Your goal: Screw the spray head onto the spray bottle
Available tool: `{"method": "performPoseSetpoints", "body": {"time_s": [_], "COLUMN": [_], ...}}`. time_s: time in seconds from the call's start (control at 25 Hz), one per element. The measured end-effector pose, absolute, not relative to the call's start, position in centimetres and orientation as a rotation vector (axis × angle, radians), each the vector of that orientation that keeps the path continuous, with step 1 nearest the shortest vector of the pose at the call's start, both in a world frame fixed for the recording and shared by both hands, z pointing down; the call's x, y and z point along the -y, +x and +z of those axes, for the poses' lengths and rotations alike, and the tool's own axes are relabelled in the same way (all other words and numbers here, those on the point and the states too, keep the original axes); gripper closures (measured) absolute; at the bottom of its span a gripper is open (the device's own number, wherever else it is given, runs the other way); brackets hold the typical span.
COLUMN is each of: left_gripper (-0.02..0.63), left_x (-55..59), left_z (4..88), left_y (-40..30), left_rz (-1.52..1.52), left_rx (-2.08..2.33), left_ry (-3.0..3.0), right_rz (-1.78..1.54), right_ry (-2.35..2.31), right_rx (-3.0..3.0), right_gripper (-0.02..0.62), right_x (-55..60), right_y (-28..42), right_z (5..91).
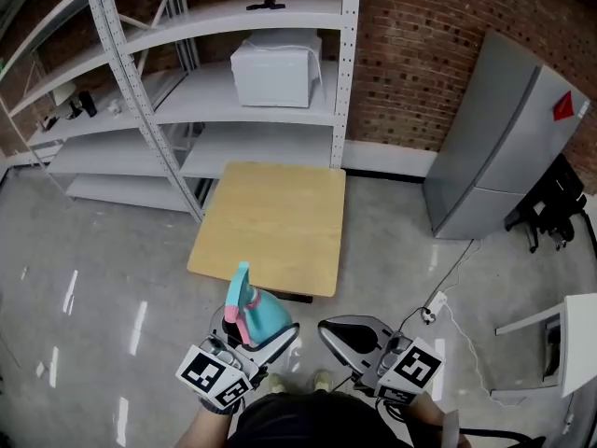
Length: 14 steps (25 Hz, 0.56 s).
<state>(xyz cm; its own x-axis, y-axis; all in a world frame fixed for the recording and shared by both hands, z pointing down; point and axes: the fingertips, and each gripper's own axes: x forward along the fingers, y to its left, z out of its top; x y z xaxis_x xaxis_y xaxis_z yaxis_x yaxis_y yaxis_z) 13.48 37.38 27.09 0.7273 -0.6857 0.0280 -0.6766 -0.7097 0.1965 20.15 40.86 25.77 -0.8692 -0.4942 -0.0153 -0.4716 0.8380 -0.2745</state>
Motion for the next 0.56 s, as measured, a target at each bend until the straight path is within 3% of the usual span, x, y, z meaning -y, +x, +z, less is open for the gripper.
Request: {"method": "performPoseSetpoints", "body": {"time_s": [0.56], "left_gripper": [0.202], "left_x": [-38.7], "left_z": [26.2], "left_y": [11.6], "left_rz": [-0.122], "left_rx": [1.070], "left_ry": [2.755], "right_rz": [-0.307], "right_ry": [-0.813], "right_rx": [-2.987], "right_gripper": [0.595], "right_x": [-42.9], "right_y": [18.0], "right_z": [24.7]}}
